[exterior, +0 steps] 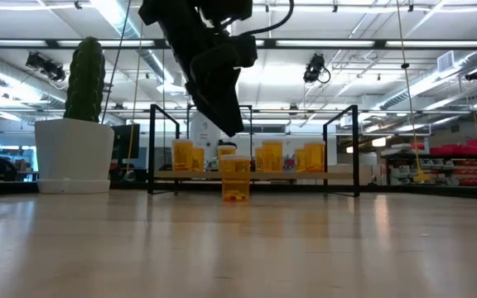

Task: Pick and place medicine bottles onto shelf by color
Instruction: Put the orange pill bottle on the shelf

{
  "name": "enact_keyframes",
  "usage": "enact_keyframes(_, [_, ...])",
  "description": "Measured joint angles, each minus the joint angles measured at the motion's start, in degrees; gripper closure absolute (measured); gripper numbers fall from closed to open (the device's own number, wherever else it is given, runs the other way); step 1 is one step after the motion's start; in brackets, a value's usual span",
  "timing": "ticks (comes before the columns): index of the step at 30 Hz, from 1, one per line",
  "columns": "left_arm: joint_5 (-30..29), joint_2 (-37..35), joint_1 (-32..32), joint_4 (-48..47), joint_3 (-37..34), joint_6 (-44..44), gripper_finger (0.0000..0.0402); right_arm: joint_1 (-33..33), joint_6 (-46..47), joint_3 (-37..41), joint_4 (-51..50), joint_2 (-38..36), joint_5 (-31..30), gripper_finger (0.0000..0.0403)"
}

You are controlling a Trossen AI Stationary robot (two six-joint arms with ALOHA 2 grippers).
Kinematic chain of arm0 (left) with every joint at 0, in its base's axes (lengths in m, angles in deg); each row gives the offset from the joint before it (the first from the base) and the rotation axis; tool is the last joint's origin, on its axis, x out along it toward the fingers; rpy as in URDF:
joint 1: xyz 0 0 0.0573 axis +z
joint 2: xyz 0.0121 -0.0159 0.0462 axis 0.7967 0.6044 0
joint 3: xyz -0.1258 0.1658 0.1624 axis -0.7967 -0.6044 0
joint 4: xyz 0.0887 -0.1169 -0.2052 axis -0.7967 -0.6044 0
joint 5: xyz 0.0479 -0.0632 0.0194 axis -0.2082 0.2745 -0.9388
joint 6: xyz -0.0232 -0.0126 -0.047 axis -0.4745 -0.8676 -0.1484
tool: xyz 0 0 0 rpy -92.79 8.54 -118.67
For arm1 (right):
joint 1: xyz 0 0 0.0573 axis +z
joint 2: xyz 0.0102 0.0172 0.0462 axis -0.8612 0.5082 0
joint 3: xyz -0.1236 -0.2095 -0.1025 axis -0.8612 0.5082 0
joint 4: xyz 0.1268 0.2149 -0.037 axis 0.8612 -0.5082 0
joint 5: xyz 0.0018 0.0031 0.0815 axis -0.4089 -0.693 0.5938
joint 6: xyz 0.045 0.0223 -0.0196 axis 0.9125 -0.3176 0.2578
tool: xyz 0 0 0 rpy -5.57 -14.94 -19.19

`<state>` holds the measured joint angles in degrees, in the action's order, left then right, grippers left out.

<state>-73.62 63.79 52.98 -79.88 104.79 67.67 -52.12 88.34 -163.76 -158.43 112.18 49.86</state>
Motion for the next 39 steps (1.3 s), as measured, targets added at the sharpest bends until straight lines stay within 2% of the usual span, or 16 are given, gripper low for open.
enact_keyframes(3, [-0.6,0.1,0.4,1.0,0.0,1.7,0.0037,0.0,-0.3,0.0,0.0,0.0,-0.1,0.0075])
enact_keyframes(8, [5.0,2.5,2.4,0.8,0.1,0.2,0.0037,-0.1,-0.2,0.0,0.0,0.0,-0.5,0.0075])
enact_keyframes(23, [4.4,6.5,3.8,1.9,0.0,0.4,0.0039,-0.1,0.7,0.0,0.0,0.1,-2.9,0.0075])
enact_keyframes(27, [5.5,8.4,3.8,1.0,0.0,0.0,0.0052,-0.1,0.8,0.0,0.0,0.1,-3.6,0.0075])
enact_keyframes(39, [5.8,8.2,3.8,2.7,0.2,-1.6,0.0083,-0.1,0.8,0.0,-0.4,0.1,-4.1,0.0075])
